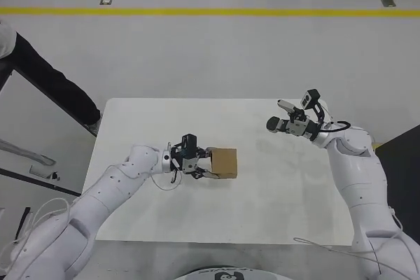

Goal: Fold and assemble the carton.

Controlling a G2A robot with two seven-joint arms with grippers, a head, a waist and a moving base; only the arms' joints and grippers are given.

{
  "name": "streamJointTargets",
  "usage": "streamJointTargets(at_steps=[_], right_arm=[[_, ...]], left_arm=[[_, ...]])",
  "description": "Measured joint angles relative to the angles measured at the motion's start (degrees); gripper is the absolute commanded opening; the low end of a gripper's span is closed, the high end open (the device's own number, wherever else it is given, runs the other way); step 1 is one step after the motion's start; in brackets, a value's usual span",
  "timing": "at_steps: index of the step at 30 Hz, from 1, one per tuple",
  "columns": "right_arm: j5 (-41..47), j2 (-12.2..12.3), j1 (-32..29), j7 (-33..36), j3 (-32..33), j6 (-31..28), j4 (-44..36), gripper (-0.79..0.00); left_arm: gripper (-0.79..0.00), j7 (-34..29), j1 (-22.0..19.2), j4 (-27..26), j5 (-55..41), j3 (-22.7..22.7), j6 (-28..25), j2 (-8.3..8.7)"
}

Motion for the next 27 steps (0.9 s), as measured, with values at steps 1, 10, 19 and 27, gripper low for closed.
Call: streamJointTargets(at_steps=[1, 10, 19, 27], right_arm=[[0.0, 0.0, 0.0, 0.0, 0.0, 0.0, 0.0, 0.0], [0.0, 0.0, 0.0, 0.0, 0.0, 0.0, 0.0, 0.0], [0.0, 0.0, 0.0, 0.0, 0.0, 0.0, 0.0, 0.0], [0.0, 0.0, 0.0, 0.0, 0.0, 0.0, 0.0, 0.0]], left_arm=[[-0.785, 0.04, -0.2, 0.54, 0.1, 0.19, 0.25, -0.15], [-0.785, -2.74, 0.71, -0.15, -0.1, 0.06, 1.51, -0.13], [-0.785, -3.78, 0.37, 4.48, -1.98, 1.45, 2.86, -1.95], [-0.785, -1.91, -1.2, 10.09, -1.14, 3.57, 4.55, -4.08]])
